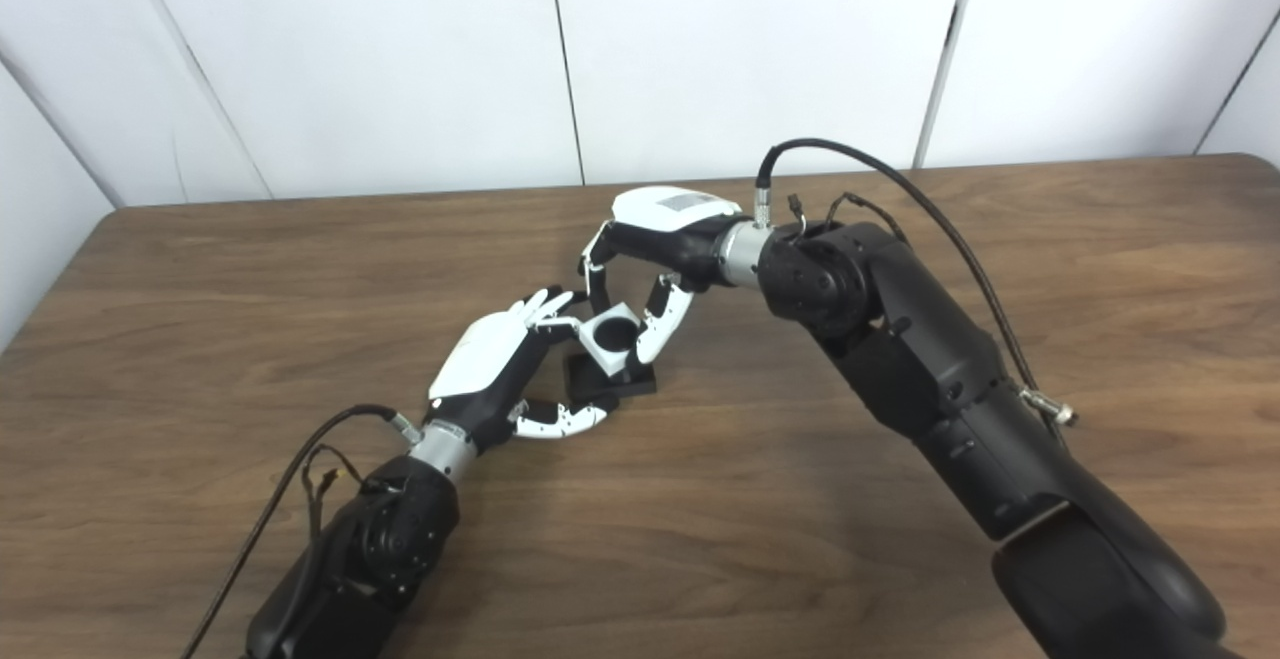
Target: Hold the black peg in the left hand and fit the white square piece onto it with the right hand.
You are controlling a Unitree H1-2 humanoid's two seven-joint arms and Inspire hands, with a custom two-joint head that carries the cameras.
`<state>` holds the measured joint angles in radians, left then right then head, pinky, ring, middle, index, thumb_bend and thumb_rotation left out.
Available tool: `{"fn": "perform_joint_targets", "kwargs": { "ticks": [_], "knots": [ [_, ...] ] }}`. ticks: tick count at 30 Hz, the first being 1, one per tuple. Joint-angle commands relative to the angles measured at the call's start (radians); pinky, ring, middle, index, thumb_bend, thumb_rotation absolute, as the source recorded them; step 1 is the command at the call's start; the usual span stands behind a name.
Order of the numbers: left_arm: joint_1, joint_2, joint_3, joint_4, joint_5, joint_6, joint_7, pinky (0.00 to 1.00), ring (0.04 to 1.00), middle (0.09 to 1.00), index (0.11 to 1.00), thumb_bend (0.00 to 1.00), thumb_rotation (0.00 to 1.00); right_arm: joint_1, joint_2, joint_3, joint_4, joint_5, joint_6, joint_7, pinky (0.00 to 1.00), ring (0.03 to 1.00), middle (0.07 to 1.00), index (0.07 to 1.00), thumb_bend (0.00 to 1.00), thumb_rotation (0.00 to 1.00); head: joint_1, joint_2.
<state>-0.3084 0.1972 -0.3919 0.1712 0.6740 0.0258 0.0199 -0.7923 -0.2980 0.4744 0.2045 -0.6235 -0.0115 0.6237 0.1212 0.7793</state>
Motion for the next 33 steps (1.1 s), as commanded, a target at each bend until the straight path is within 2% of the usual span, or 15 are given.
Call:
{"fn": "perform_joint_targets", "kwargs": {
  "ticks": [1,10,11,12,13,16,30,33],
  "knots": [
    [-0.004,0.007,-0.010,-0.011,0.024,0.005,-0.018,1.00,1.000,0.952,0.610,0.81,0.28,-0.043,0.001,-0.009,-0.017,0.004,-0.020,-0.025,0.88,0.878,0.817,0.479,0.52,0.14,0.001,0.001],
    [-0.001,0.010,-0.005,-0.015,0.019,0.002,-0.017,1.00,1.000,0.951,0.610,0.81,0.27,-0.015,-0.007,0.009,0.046,-0.029,-0.047,-0.065,0.85,0.859,0.819,0.491,0.52,0.15,0.001,0.003],
    [-0.002,0.011,-0.005,-0.015,0.020,0.002,-0.017,1.00,1.000,0.951,0.609,0.81,0.27,-0.012,-0.010,0.014,0.053,-0.037,-0.045,-0.065,0.84,0.857,0.825,0.536,0.58,0.17,0.000,0.004],
    [-0.002,0.012,-0.004,-0.016,0.019,0.002,-0.018,1.00,1.000,0.952,0.609,0.81,0.27,-0.008,-0.014,0.019,0.058,-0.044,-0.041,-0.066,0.84,0.858,0.835,0.629,0.70,0.23,0.000,0.004],
    [-0.001,0.013,-0.003,-0.017,0.019,0.002,-0.018,1.00,1.000,0.953,0.608,0.81,0.27,-0.005,-0.016,0.022,0.060,-0.050,-0.036,-0.066,0.83,0.859,0.844,0.693,0.76,0.27,-0.001,0.005],
    [-0.001,0.014,0.000,-0.017,0.016,0.001,-0.018,1.00,1.000,0.952,0.606,0.81,0.26,0.007,-0.024,0.021,0.059,-0.058,-0.028,-0.070,0.82,0.870,0.865,0.784,0.83,0.32,-0.004,0.006],
    [-0.006,0.008,0.004,-0.006,0.017,-0.009,-0.006,1.00,1.000,0.944,0.564,0.79,0.24,0.018,-0.036,-0.011,0.058,-0.042,-0.027,-0.077,0.86,0.889,0.885,0.813,0.85,0.38,-0.006,0.007],
    [-0.006,0.006,0.005,-0.010,0.016,-0.006,-0.006,1.00,0.998,0.942,0.561,0.79,0.23,0.024,-0.031,-0.026,0.052,-0.032,-0.011,-0.081,0.87,0.897,0.889,0.856,0.87,0.39,-0.006,0.006]
  ]
}}
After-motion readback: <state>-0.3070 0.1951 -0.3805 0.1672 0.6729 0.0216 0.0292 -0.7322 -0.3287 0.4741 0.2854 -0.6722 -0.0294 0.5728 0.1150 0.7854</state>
